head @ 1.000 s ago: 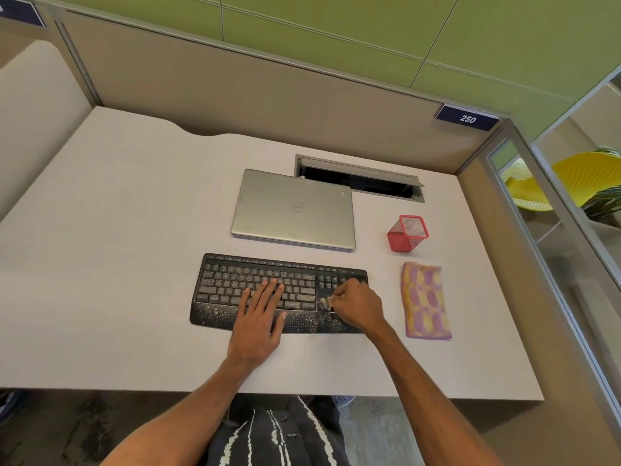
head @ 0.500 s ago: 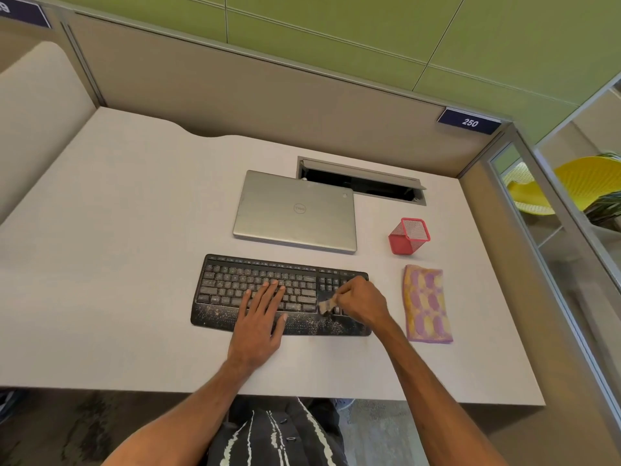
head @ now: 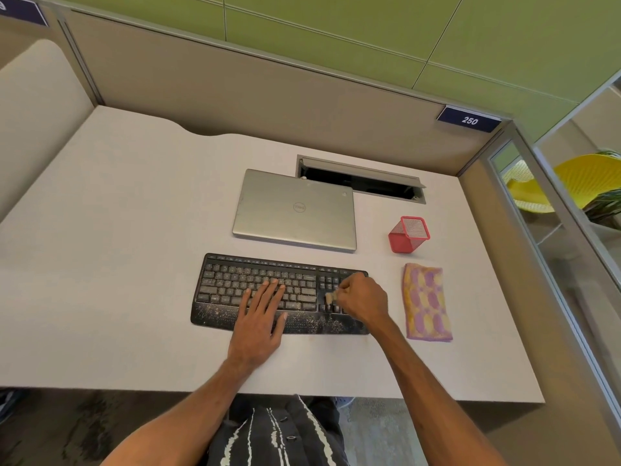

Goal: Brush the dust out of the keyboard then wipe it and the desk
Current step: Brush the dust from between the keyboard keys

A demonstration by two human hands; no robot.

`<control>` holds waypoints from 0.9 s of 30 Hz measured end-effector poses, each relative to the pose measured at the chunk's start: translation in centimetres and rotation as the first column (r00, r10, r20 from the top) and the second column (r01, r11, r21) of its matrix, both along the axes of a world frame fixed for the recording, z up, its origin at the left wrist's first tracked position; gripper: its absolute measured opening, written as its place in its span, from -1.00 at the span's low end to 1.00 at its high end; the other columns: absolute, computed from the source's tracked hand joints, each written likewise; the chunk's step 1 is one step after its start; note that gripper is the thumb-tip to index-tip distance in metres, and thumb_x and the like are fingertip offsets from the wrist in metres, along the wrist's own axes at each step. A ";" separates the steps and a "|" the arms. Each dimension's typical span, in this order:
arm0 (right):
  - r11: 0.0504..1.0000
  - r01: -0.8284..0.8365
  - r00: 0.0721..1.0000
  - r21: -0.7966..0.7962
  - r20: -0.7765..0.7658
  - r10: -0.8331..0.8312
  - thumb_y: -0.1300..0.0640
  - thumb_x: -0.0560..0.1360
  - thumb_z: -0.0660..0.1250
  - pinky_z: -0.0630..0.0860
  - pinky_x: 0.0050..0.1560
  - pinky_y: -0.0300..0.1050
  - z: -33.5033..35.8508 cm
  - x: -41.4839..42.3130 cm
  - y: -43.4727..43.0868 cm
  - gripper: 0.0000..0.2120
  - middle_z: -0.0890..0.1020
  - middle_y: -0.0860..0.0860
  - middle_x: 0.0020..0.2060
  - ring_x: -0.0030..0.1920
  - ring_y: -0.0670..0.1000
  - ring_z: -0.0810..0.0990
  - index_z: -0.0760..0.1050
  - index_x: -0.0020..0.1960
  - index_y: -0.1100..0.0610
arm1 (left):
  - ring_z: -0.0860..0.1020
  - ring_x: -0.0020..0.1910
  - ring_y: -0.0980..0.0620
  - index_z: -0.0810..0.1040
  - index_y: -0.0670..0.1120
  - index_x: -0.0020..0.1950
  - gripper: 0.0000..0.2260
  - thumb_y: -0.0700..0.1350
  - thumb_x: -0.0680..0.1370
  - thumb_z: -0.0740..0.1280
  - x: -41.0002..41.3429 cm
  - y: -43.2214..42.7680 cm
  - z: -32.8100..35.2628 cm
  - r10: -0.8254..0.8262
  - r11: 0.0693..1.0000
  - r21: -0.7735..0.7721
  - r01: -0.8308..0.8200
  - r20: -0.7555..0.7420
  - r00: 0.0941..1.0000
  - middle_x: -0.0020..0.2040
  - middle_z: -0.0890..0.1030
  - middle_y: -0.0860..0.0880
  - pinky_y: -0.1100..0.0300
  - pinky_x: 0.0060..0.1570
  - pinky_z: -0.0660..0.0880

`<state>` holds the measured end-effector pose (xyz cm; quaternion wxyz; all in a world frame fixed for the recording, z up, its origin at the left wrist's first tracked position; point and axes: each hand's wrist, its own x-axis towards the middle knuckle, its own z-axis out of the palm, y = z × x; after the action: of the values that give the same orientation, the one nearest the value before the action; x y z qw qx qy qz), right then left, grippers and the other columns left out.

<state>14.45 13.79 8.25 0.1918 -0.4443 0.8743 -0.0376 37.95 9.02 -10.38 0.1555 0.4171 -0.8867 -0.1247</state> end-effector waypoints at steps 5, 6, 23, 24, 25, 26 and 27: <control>0.999 -0.013 1.000 0.032 0.020 0.012 0.03 0.55 0.40 0.54 -0.13 -0.12 -0.9 0.6 0.1 -0.85 0.72 -0.06 -0.16 -0.21 -0.03 0.61 0.71 0.03 0.04 | 0.01 0.79 -0.01 0.11 -0.01 0.80 -0.40 0.15 0.79 0.10 0.0 0.0 0.0 0.000 1.000 -0.002 0.000 -0.006 1.000 0.80 0.11 -0.03 -0.28 0.73 0.04; 0.997 -0.026 0.999 0.067 0.030 0.024 0.04 0.53 0.42 0.58 -0.12 -0.10 -0.9 0.6 0.0 -0.87 0.71 -0.07 -0.20 -0.23 -0.05 0.60 0.72 -0.01 0.04 | 0.02 0.79 -0.01 0.11 -0.01 0.80 -0.40 0.15 0.79 0.10 0.0 0.0 0.0 0.002 1.000 -0.003 -0.002 -0.007 1.000 0.80 0.11 -0.03 -0.28 0.73 0.04; 0.999 0.042 0.999 0.001 0.011 -0.042 0.16 0.49 0.36 0.49 -0.23 -0.16 0.4 0.8 -1.5 -0.88 0.64 -0.07 -0.31 -0.33 -0.07 0.55 0.68 -0.12 0.07 | 0.00 0.79 -0.01 0.11 -0.01 0.80 -0.40 0.16 0.79 0.10 0.0 0.0 -0.2 0.006 1.000 -0.003 -0.006 0.003 1.000 0.80 0.11 -0.03 -0.26 0.73 0.04; 0.998 0.053 0.999 -0.027 0.003 -0.053 0.15 0.50 0.36 0.49 -0.24 -0.17 0.3 0.8 -1.4 -0.86 0.64 -0.08 -0.33 -0.34 -0.08 0.56 0.70 -0.13 0.07 | 0.00 0.79 0.00 0.11 -0.01 0.80 -0.40 0.16 0.79 0.10 0.0 0.0 -0.2 0.006 1.000 0.000 -0.006 0.002 1.000 0.80 0.11 -0.03 -0.26 0.73 0.04; 0.998 0.049 0.999 -0.024 0.003 -0.049 0.15 0.51 0.36 0.48 -0.26 -0.19 0.0 0.8 -1.3 -0.86 0.65 -0.09 -0.34 -0.35 -0.09 0.57 0.70 -0.14 0.07 | 0.00 0.79 0.00 0.11 -0.01 0.80 -0.40 0.16 0.79 0.11 0.0 0.0 -0.2 0.006 1.000 0.002 -0.006 0.001 1.000 0.80 0.11 -0.03 -0.26 0.73 0.04; 0.999 0.037 0.999 0.012 0.016 -0.037 0.14 0.51 0.38 0.47 -0.28 -0.20 -0.2 1.0 -1.2 -0.87 0.66 -0.09 -0.33 -0.34 -0.10 0.58 0.70 -0.14 0.07 | 0.00 0.79 0.00 0.11 -0.01 0.80 -0.39 0.16 0.78 0.11 0.0 0.0 -0.2 0.007 1.000 0.002 -0.007 -0.003 1.000 0.80 0.11 -0.03 -0.26 0.73 0.04; 0.998 0.018 0.999 0.060 0.032 -0.019 0.13 0.51 0.40 0.48 -0.28 -0.19 -0.4 1.0 -1.1 -0.89 0.67 -0.08 -0.31 -0.33 -0.10 0.59 0.70 -0.13 0.08 | 0.00 0.79 0.00 0.11 -0.01 0.80 -0.39 0.16 0.78 0.12 0.0 0.0 -0.2 0.007 1.000 0.002 -0.007 -0.010 1.000 0.79 0.11 -0.03 -0.27 0.73 0.04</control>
<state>15.49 12.65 7.88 0.2187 -0.4296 0.8759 -0.0205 37.97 9.02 -10.55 0.1601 0.4199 -0.8842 -0.1272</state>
